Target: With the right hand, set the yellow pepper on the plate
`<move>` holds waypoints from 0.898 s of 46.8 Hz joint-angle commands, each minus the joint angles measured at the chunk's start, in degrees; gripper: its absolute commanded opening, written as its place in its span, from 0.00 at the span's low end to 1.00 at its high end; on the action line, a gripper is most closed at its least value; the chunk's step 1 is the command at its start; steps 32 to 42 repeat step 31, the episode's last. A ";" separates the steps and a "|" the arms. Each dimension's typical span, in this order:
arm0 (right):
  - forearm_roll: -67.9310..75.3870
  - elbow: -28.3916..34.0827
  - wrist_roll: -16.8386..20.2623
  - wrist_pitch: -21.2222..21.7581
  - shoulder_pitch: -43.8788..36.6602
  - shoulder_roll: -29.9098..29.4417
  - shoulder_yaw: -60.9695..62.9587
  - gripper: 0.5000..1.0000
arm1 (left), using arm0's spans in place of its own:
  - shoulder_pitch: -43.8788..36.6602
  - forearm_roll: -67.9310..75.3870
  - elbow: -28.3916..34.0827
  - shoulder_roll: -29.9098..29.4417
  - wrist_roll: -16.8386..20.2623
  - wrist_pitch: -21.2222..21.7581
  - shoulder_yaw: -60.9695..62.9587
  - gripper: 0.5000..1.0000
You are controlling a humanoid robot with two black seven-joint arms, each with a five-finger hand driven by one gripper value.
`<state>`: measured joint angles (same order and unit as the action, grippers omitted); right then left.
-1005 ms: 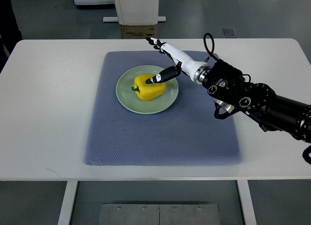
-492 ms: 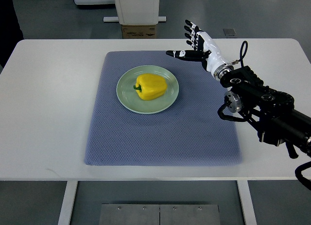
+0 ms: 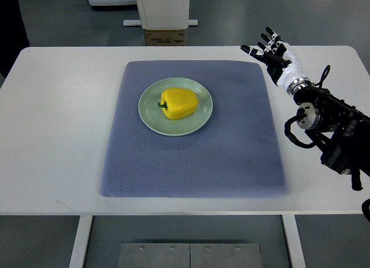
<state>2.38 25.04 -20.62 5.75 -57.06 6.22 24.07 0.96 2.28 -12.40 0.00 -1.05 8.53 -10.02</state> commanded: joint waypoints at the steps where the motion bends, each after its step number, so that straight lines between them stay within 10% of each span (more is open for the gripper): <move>1: 0.08 -0.69 0.85 1.28 1.42 1.60 2.72 1.00 | 0.01 -0.08 0.00 0.00 -0.01 0.00 0.00 1.00; 42: 0.08 -0.78 1.11 2.34 7.93 2.92 6.77 1.00 | 0.01 0.01 0.00 0.00 -0.01 0.00 0.00 1.00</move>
